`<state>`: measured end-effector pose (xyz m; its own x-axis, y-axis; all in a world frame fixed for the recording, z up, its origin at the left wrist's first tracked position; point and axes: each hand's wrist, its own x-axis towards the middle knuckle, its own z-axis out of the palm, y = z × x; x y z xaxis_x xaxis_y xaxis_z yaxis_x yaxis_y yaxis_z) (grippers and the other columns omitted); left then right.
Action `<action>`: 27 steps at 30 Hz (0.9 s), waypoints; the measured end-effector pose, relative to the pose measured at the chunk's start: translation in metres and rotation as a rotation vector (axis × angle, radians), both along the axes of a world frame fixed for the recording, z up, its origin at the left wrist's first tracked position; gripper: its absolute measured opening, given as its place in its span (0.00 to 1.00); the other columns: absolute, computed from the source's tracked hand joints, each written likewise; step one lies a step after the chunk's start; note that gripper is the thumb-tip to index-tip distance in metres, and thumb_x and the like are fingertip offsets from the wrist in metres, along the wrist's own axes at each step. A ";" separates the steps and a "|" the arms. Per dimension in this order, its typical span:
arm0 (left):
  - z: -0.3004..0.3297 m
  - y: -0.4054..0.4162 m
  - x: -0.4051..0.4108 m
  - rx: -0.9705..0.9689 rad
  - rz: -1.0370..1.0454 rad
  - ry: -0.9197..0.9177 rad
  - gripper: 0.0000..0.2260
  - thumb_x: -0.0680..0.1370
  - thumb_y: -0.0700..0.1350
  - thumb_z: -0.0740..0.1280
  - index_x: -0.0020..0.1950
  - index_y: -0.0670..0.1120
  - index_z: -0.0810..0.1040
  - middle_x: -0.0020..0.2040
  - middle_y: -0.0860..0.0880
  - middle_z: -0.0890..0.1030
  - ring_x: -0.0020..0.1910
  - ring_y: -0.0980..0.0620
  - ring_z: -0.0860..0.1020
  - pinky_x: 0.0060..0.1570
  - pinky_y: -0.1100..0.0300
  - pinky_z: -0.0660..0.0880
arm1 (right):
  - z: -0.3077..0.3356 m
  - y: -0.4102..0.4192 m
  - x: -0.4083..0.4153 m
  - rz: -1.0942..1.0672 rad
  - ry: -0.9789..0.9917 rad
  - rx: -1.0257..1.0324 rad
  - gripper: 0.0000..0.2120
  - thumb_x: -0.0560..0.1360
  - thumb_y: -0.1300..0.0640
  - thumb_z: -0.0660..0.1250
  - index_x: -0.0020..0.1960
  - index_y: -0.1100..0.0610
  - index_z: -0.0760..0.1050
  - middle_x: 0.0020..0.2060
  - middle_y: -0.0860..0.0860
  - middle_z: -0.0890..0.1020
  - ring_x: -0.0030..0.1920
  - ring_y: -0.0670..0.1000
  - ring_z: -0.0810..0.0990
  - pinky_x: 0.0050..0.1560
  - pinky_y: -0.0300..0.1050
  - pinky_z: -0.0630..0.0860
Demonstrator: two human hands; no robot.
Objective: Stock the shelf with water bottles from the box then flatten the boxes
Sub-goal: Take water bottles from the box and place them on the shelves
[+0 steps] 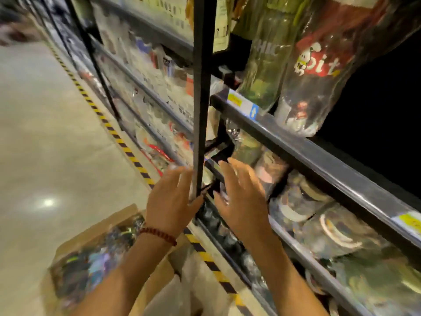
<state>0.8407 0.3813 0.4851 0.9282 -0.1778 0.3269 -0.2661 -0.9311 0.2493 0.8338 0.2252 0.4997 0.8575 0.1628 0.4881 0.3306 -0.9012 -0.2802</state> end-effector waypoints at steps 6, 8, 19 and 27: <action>-0.043 0.078 -0.076 0.014 0.277 0.197 0.27 0.59 0.47 0.81 0.54 0.40 0.79 0.50 0.41 0.81 0.46 0.40 0.81 0.39 0.52 0.79 | -0.053 0.079 -0.032 0.249 0.222 -0.102 0.25 0.65 0.57 0.76 0.60 0.58 0.74 0.56 0.57 0.79 0.57 0.60 0.78 0.53 0.57 0.78; -0.047 0.102 -0.094 -0.038 0.357 0.196 0.26 0.61 0.46 0.80 0.55 0.40 0.79 0.51 0.42 0.81 0.47 0.41 0.81 0.42 0.52 0.79 | -0.060 0.107 -0.039 0.317 0.248 -0.133 0.26 0.60 0.58 0.79 0.56 0.58 0.77 0.52 0.56 0.80 0.52 0.59 0.80 0.49 0.52 0.79; -0.091 0.240 -0.127 -0.026 0.586 0.349 0.27 0.57 0.46 0.81 0.53 0.40 0.81 0.45 0.42 0.82 0.40 0.42 0.81 0.34 0.55 0.78 | -0.122 0.258 -0.037 0.500 0.436 -0.319 0.29 0.53 0.56 0.81 0.53 0.56 0.79 0.49 0.54 0.82 0.48 0.57 0.82 0.40 0.49 0.80; -0.171 0.317 -0.111 -0.029 0.625 0.500 0.23 0.62 0.56 0.74 0.50 0.44 0.81 0.39 0.46 0.81 0.35 0.45 0.79 0.30 0.58 0.75 | -0.190 0.318 -0.017 0.470 0.636 -0.470 0.28 0.51 0.54 0.83 0.50 0.54 0.81 0.46 0.52 0.82 0.45 0.54 0.82 0.41 0.47 0.80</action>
<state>0.7299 0.6981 0.3137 0.8912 0.4254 -0.1575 0.4519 -0.8625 0.2276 0.8169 0.5431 0.3093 0.7369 0.6249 -0.2577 0.6009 -0.7802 -0.1736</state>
